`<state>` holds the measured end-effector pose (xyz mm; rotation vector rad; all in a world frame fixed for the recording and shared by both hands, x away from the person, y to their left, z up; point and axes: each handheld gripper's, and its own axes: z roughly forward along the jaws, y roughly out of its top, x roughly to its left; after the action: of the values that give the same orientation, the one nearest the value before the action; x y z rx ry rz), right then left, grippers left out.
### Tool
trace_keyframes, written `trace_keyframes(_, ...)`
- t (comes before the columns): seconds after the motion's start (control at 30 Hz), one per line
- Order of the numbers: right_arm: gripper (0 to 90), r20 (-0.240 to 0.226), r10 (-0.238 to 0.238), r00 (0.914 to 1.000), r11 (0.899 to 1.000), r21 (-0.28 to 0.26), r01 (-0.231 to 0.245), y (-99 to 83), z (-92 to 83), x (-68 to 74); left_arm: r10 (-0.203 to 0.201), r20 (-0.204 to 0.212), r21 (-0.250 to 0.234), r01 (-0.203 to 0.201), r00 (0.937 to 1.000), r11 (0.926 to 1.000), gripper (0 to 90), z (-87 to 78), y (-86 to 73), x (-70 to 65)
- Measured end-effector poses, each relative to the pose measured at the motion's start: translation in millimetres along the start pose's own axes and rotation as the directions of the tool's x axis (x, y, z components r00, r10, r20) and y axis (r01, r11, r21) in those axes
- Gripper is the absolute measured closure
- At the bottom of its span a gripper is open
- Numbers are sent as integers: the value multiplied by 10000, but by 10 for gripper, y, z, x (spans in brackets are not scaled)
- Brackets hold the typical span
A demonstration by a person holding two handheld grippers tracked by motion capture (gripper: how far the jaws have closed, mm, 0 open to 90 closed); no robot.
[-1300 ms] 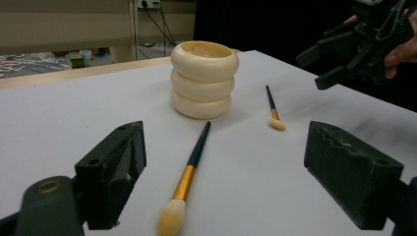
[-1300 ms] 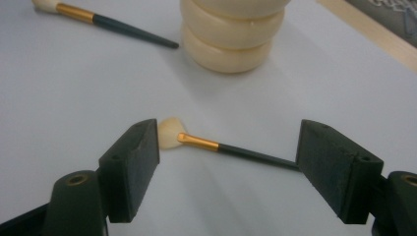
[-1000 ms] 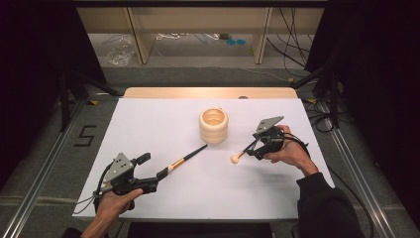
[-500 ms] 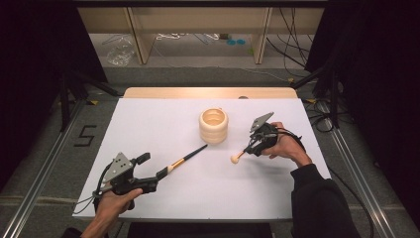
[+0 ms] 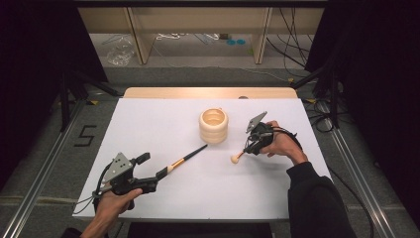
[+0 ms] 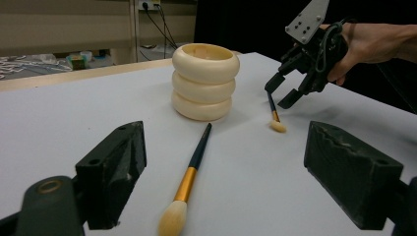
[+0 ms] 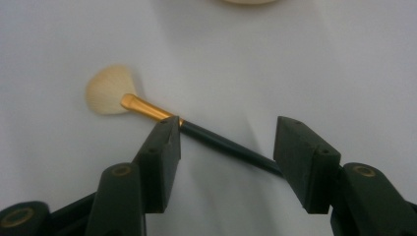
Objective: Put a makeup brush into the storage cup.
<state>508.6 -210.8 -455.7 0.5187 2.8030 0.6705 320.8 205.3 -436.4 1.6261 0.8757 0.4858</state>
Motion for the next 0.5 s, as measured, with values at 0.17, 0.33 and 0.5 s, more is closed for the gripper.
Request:
trace_keyframes(0.17,445,-81,5,10000,9999,144,-3,-13,43,-20,-5,-18,28,5,10000,10000,164,-2,1,4)
trace_keyframes(0.33,446,-207,-160,9997,9996,245,166,9,73,-11,-42,-59,19,42,10000,10000,164,-9,1,5)
trace_keyframes(0.5,450,-334,-167,9993,9992,350,178,27,86,-14,-47,-66,20,47,10000,10000,164,-15,3,5)
